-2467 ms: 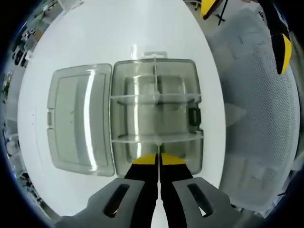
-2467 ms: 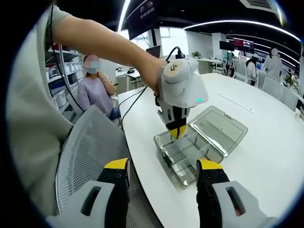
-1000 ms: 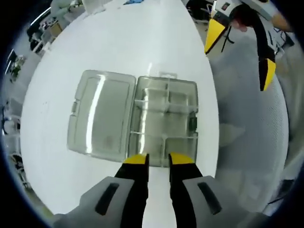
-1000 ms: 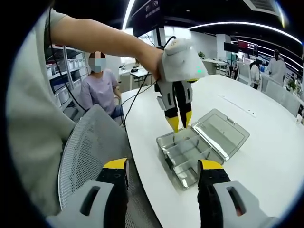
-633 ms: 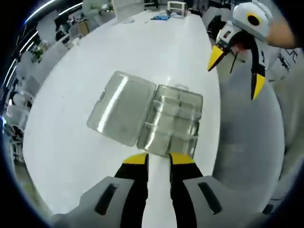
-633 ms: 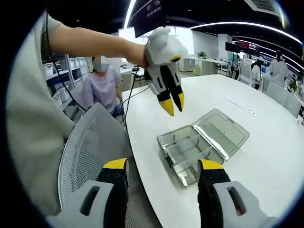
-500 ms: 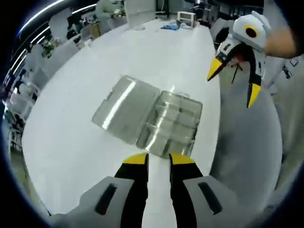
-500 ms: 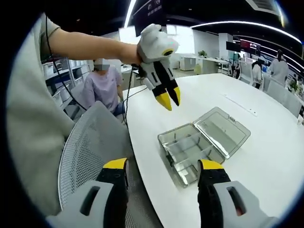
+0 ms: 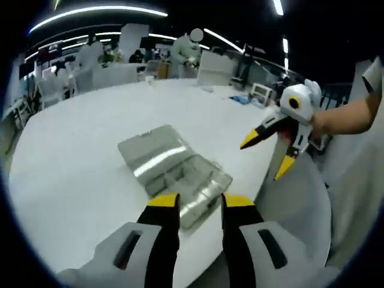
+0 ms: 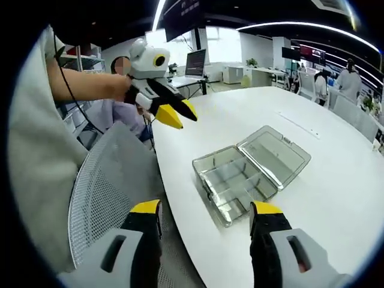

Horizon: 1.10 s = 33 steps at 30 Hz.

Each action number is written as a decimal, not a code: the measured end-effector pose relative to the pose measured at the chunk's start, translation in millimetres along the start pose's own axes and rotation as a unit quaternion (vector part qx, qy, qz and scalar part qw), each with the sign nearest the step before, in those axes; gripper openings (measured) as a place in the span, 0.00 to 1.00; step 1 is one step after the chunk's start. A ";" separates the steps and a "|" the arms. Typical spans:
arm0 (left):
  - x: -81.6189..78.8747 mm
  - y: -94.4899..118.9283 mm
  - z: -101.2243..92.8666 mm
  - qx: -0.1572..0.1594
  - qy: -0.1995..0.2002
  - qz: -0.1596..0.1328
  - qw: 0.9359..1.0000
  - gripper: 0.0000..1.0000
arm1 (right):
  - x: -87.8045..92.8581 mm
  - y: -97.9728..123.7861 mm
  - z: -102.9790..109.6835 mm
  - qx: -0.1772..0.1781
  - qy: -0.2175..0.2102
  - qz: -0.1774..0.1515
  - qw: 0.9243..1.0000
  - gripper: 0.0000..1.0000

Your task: Insert the divider into the dual guide fixture by aligning both edges with the guide slots and pushing it downward to the bottom, including one-sided entry, uneven engagement, binding, and posture correction.

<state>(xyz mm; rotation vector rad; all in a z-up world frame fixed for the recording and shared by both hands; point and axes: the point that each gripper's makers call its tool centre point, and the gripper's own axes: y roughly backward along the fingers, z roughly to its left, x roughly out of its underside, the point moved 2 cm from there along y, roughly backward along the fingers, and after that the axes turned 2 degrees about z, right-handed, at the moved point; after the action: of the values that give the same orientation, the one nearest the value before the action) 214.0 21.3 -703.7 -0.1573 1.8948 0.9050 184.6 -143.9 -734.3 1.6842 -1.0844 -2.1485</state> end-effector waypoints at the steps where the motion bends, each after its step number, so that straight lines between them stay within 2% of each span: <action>1: 0.5 1.6 -1.1 0.000 0.004 -0.006 1.000 0.26 | 1.5 0.2 -1.5 0.001 0.000 0.002 1.000 0.56; 7: 1.6 13.9 0.7 -0.012 0.036 -0.048 0.998 0.29 | 5.0 2.8 -7.4 0.005 0.001 0.011 1.000 0.56; 10: 5.0 18.7 -1.7 -0.016 0.038 -0.056 0.998 0.32 | 7.8 3.2 -12.5 0.007 0.001 0.017 1.000 0.56; 15: 9.7 23.2 -9.3 -0.025 0.034 -0.076 0.996 0.44 | 12.2 3.6 -21.4 0.009 0.005 0.028 1.000 0.56; 19: 14.4 25.6 -16.0 -0.028 0.036 -0.084 0.995 0.47 | 16.4 2.7 -28.6 0.010 0.007 0.038 0.999 0.56; 26: 27.6 26.0 -21.0 -0.047 0.038 -0.092 0.994 0.60 | 27.8 -6.3 -48.6 0.009 0.012 0.066 0.998 0.55; 33: 21.3 27.4 -23.7 -0.062 0.022 -0.102 0.993 0.67 | 34.7 -19.2 -66.8 0.008 0.024 0.092 0.995 0.55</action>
<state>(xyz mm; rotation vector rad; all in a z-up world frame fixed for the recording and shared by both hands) 173.2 31.2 -701.5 -0.4412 1.8243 0.8839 238.9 -177.9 -778.3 1.5667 -1.1944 -1.9817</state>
